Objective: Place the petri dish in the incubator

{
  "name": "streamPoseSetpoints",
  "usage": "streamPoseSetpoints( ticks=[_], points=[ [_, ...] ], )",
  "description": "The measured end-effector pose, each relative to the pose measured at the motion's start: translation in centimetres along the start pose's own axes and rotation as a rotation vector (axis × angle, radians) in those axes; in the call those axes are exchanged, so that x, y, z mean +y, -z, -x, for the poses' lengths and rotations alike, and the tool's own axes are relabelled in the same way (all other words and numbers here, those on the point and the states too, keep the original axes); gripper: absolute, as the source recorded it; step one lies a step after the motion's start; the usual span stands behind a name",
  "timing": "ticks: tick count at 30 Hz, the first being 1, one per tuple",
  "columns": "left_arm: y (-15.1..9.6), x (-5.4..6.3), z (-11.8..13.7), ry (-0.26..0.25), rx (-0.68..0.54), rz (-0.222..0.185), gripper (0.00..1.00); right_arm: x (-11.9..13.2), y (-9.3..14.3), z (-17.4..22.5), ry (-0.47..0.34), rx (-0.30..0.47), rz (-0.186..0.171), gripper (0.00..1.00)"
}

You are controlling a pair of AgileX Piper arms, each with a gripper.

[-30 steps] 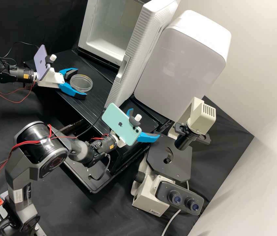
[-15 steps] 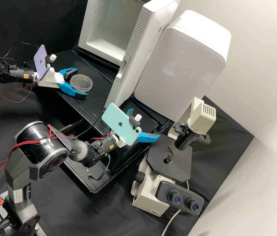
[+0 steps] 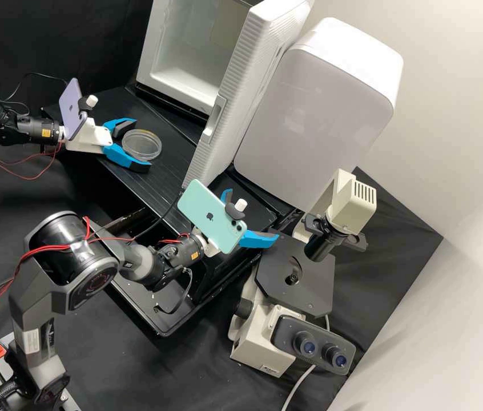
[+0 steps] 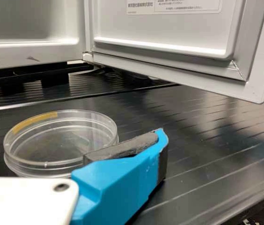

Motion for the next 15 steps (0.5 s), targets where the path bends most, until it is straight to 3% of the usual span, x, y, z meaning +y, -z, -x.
streamPoseSetpoints(
  ticks=[15],
  points=[
    [0.03, 0.01, 0.00, -0.001, 0.003, 0.003, 0.00, 0.00, 0.00, 0.00, 0.000, 0.000, 0.000, 1.00]
  ],
)
